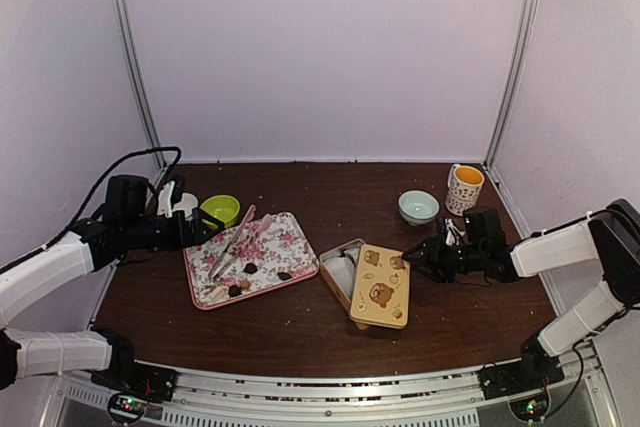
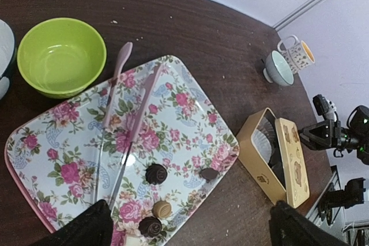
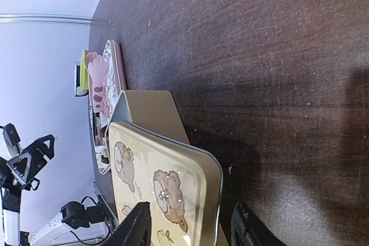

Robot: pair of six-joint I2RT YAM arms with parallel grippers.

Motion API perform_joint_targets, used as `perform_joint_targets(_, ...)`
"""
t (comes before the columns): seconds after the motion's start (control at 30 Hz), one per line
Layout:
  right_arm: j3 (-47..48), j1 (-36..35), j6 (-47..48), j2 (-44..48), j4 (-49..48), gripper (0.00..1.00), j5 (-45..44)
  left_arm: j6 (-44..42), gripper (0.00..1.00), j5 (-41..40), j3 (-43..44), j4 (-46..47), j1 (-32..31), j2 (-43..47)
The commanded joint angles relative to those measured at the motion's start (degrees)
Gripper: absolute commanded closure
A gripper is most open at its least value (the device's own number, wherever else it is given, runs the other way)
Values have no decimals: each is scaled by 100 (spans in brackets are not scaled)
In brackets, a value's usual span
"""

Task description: Pack the chocolate

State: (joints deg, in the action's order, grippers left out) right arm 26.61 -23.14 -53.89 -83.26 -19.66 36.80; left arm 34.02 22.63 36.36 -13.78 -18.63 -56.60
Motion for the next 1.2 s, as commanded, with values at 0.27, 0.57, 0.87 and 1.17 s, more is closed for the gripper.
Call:
perform_joint_targets(0.27, -159, -83, 17, -141, -345, 54, -32, -373, 9, -321, 1064, 430, -2030, -1485)
perform_joint_targets(0.57, -329, -110, -245, -398, -965, 55, 115, 54, 14, -280, 1929, 1195, -3289, -3048)
perform_joint_targets(0.87, -367, -202, -322, -299, -1006, 56, 111, 420, 29, -272, 3429, 891, -3744, -4897)
perform_joint_targets(1.17, -482, -288, -374, -171, -999, 54, 75, 477, 44, -140, 3933, 590, -3744, -5512)
